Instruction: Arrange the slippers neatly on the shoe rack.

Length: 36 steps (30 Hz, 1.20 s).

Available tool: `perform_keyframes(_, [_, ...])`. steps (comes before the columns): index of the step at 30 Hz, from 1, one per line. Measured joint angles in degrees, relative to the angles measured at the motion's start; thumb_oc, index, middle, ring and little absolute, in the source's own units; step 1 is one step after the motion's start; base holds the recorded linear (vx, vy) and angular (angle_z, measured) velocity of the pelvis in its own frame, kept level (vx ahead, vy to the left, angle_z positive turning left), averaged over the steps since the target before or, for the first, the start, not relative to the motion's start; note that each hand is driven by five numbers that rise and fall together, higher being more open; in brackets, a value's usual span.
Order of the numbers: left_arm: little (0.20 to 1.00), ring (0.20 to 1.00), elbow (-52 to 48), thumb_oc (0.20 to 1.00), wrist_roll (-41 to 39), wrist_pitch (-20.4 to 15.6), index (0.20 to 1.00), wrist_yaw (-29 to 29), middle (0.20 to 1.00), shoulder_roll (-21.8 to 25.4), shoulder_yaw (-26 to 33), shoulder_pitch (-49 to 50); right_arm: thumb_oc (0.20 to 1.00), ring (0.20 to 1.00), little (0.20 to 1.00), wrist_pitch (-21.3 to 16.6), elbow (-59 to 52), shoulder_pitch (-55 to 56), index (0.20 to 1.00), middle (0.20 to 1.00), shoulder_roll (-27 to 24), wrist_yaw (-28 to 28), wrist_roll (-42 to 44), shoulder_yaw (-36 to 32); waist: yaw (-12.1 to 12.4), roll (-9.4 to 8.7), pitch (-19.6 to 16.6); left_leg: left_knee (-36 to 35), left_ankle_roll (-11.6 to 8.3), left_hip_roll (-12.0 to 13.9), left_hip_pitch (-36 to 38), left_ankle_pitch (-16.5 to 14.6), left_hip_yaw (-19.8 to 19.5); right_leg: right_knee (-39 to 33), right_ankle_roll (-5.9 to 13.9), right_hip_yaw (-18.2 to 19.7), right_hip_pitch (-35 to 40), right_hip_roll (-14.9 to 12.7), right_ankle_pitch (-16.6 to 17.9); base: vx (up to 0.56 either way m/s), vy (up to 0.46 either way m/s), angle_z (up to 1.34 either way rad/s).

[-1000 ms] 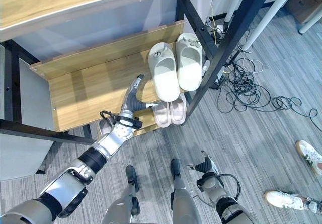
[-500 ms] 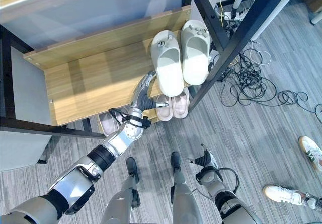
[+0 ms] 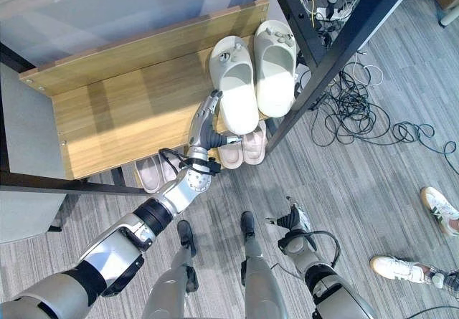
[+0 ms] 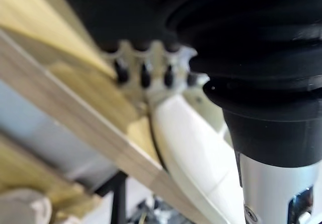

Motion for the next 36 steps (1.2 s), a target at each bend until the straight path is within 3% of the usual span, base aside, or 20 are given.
perform_keyframes(12, [1.0, 1.0, 4.43, 1.0, 0.15, 0.72, 1.0, 3.37, 1.0, -1.41, -0.41, -2.81, 1.0, 1.0, 1.0, -0.05, 1.69, -1.15, 1.0, 1.0, 0.01, -1.86, 0.01, 0.9, -0.17, -0.21, -0.12, 0.01, 0.01, 0.1, -0.39, 0.0, 0.07, 0.17, -0.03, 0.1, -0.52, 0.1, -0.03, 0.0, -0.003, 0.0])
perform_keyframes(24, [1.0, 1.0, 8.33, 1.0, 0.57, 2.39, 1.0, 5.19, 1.0, -1.66, -1.52, -4.43, 1.0, 1.0, 1.0, -0.54, 2.96, -2.14, 1.0, 1.0, 0.3, -3.5, 0.0, 1.93, -0.66, -3.0, -2.94, 0.04, 0.09, 0.65, -1.98, 0.07, 0.13, 0.91, -0.21, 0.3, -2.65, 0.64, -0.14, 0.0, -0.009, -0.01])
perform_keyframes(36, [1.0, 1.0, 10.94, 1.0, 0.05, 3.13, 1.0, 5.62, 1.0, -1.68, -1.98, -4.5, 1.0, 1.0, 1.0, -0.66, 3.42, -2.16, 1.0, 1.0, 1.49, -3.64, 0.01, 2.02, -1.54, -3.32, -4.73, 0.04, 0.29, 0.68, -2.09, 0.42, 0.16, 1.28, -0.18, 0.32, -2.93, 0.7, -0.05, 0.0, 0.0, 0.0])
